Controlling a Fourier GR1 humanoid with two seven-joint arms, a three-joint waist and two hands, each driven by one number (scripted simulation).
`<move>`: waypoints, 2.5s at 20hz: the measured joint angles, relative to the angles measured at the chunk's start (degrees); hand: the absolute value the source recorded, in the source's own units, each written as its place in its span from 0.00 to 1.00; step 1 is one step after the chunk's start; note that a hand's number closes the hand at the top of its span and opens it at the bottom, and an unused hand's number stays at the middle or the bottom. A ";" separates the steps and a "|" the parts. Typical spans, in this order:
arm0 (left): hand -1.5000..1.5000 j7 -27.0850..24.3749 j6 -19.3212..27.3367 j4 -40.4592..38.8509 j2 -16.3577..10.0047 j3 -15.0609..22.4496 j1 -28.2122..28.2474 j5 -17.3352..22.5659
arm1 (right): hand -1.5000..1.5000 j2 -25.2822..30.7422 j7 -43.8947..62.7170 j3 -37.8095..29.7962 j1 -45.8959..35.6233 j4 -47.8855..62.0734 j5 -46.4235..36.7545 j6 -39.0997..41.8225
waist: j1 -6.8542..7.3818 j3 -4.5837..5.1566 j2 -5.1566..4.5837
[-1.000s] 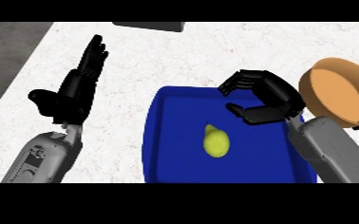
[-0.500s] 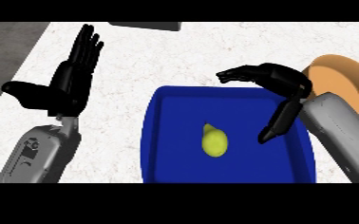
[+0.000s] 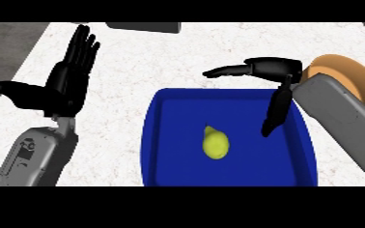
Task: Pick the pear from the tray and place it in the pot
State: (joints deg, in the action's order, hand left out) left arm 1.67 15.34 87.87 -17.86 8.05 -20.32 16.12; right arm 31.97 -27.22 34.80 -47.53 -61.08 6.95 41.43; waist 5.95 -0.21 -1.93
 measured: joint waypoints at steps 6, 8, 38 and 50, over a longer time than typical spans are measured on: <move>0.50 -0.52 -0.69 -1.09 -0.44 -1.18 -0.02 0.11 | 0.00 -3.20 -3.28 6.66 -4.69 5.18 -7.11 -2.34 | -1.04 0.08 0.34; 0.50 -0.69 -0.96 -1.53 -0.58 -1.77 -0.13 0.31 | 0.00 -4.97 -4.32 8.71 -5.97 7.76 -9.06 -3.37 | -1.32 0.10 0.41; 0.50 -0.34 -2.65 -0.75 -0.06 -5.46 3.29 -0.95 | 0.00 -20.47 -18.73 23.03 -5.63 28.74 -22.26 -17.92 | -4.77 0.19 1.59; 0.50 -0.15 -3.53 -0.35 0.18 -7.08 3.72 -1.85 | 1.00 -26.74 -20.09 22.91 -4.49 31.43 -25.31 -19.09 | -5.25 0.37 2.12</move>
State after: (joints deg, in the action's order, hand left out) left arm 1.52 11.81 87.52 -17.68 0.97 -16.61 14.27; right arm 5.23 -47.31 57.71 -52.01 -29.65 -18.37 22.35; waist 0.69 0.16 0.19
